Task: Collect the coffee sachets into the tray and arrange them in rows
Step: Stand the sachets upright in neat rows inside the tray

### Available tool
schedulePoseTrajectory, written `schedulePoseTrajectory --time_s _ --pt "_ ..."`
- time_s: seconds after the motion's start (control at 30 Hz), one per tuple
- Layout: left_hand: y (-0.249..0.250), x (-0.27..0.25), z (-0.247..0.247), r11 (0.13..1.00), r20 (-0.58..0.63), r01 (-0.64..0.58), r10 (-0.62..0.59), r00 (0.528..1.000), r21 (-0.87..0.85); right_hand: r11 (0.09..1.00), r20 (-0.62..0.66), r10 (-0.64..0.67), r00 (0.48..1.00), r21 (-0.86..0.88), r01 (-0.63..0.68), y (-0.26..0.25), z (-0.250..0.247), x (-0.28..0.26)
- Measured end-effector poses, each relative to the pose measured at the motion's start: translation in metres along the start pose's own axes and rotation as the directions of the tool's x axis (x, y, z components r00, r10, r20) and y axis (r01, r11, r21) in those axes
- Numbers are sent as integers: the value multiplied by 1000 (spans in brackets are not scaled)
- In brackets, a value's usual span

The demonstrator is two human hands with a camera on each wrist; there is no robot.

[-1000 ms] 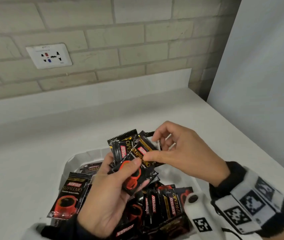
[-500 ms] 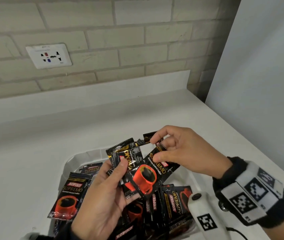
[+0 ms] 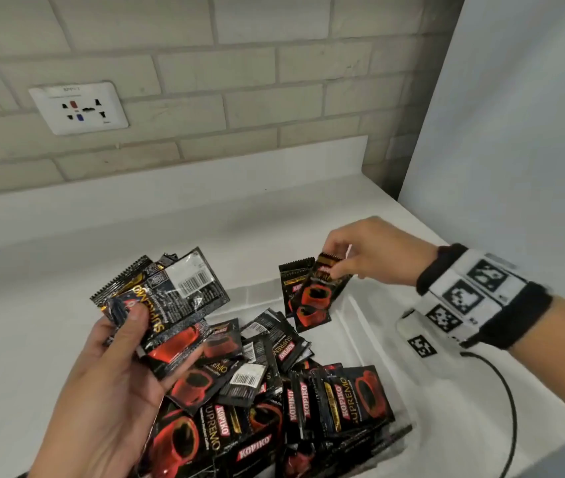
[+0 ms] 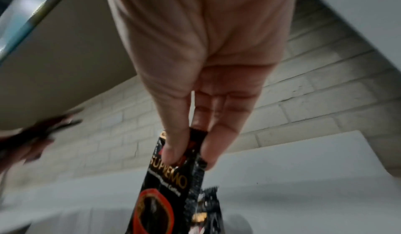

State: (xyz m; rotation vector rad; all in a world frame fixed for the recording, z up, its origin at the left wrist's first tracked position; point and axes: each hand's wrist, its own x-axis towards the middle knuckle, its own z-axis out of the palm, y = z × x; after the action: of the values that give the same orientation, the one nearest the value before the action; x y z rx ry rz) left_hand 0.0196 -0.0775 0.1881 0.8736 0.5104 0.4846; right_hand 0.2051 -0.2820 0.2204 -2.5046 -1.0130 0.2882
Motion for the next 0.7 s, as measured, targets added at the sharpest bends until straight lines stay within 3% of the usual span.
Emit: schedulePoseTrajectory --time_s 0.1,0.23,0.5,0.7 --pt "0 -1 -2 1000 11 8 -8 1000 7 959 130 -42 991 -271 76 -5 16 13" --pt "0 -2 -5 1000 20 16 -16 1000 6 864 178 -60 982 -483 141 -12 33 22" --pt "1 -1 -8 1000 -14 23 -23 1000 18 869 95 -84 992 -480 119 -12 37 35" --pt "0 -3 -7 999 39 32 -33 999 27 883 43 -86 995 -459 96 -11 35 36"
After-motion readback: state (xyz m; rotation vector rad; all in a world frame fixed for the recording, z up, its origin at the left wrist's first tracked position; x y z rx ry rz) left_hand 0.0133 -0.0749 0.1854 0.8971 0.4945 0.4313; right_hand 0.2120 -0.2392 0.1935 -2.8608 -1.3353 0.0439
